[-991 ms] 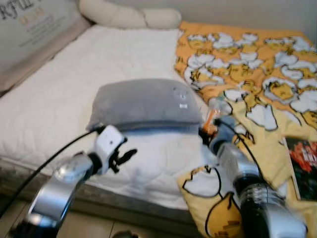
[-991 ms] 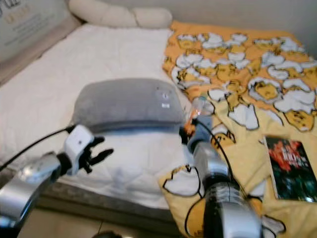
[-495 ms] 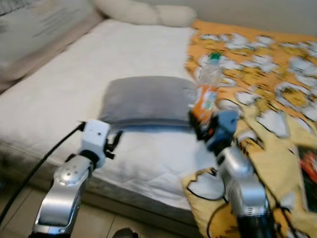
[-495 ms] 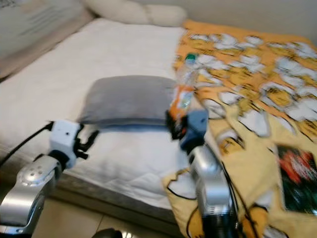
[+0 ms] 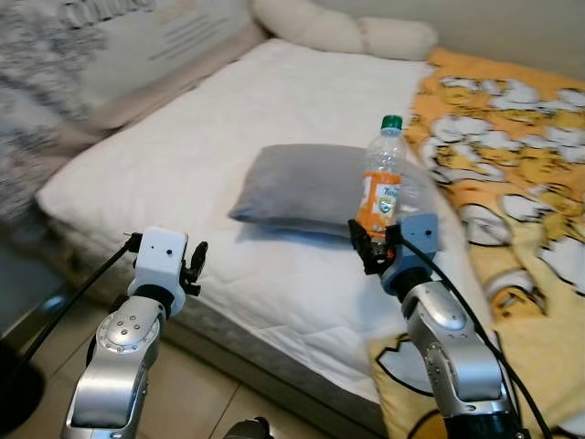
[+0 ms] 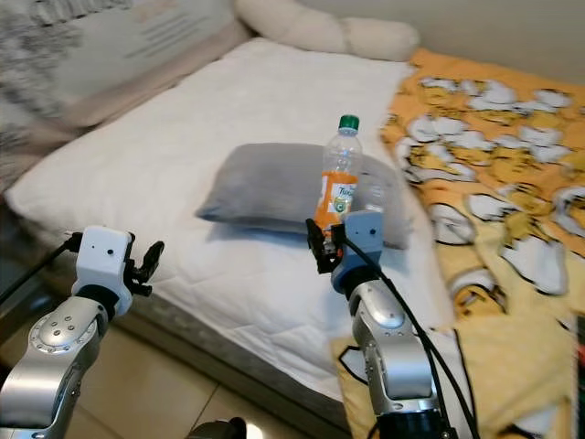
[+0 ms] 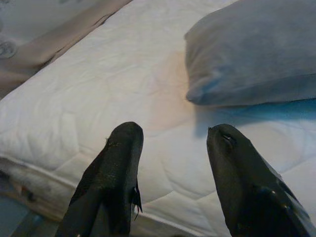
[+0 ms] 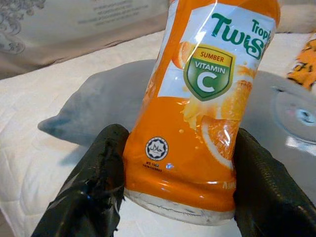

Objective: Clean up the room

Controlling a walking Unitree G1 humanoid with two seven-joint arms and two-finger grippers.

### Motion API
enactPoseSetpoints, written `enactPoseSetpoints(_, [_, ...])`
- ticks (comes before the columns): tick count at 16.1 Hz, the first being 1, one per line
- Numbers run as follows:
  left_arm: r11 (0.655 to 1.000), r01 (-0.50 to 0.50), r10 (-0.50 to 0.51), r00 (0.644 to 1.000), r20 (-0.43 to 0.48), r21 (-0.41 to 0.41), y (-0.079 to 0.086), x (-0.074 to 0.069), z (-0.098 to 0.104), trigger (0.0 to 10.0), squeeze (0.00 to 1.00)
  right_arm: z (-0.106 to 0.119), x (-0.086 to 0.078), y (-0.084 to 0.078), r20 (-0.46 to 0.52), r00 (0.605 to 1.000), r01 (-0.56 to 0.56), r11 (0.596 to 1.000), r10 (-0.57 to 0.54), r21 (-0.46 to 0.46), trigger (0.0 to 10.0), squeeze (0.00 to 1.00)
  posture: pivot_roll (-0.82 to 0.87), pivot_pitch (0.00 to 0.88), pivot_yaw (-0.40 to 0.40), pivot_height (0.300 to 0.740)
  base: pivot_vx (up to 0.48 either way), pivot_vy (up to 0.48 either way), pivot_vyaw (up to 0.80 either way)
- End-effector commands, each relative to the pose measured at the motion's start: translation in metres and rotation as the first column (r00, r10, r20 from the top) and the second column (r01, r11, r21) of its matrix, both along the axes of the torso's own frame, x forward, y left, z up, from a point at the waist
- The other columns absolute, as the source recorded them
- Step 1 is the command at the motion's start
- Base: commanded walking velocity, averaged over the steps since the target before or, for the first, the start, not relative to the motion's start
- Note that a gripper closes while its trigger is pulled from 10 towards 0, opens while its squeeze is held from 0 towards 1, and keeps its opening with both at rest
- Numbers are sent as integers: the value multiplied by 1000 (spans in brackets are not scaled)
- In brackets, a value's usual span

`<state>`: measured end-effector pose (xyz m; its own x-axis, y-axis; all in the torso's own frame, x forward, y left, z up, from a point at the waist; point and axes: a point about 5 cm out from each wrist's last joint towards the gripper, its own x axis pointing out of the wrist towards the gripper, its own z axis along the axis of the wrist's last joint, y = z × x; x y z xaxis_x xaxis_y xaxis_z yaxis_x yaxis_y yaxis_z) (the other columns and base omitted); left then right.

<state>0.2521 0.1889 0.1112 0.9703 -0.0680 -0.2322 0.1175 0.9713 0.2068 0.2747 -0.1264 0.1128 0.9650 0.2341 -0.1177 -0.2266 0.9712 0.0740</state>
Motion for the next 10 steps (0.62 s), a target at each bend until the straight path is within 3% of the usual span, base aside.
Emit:
enactPoseSetpoints(1, [1000, -7, 7, 1000, 22, 8, -1, 2, 4, 10000, 0, 1, -3, -3, -9, 1000, 18, 1000, -18, 11, 10000, 0, -26, 0, -8, 740, 0, 0, 800])
enactPoseSetpoints(10, [1000, 19, -20, 1000, 24, 24, -1, 9, 6, 10000, 0, 2, -5, -3, -48, 999, 20, 999, -18, 46, 10000, 0, -40, 0, 6, 740, 0, 0, 800])
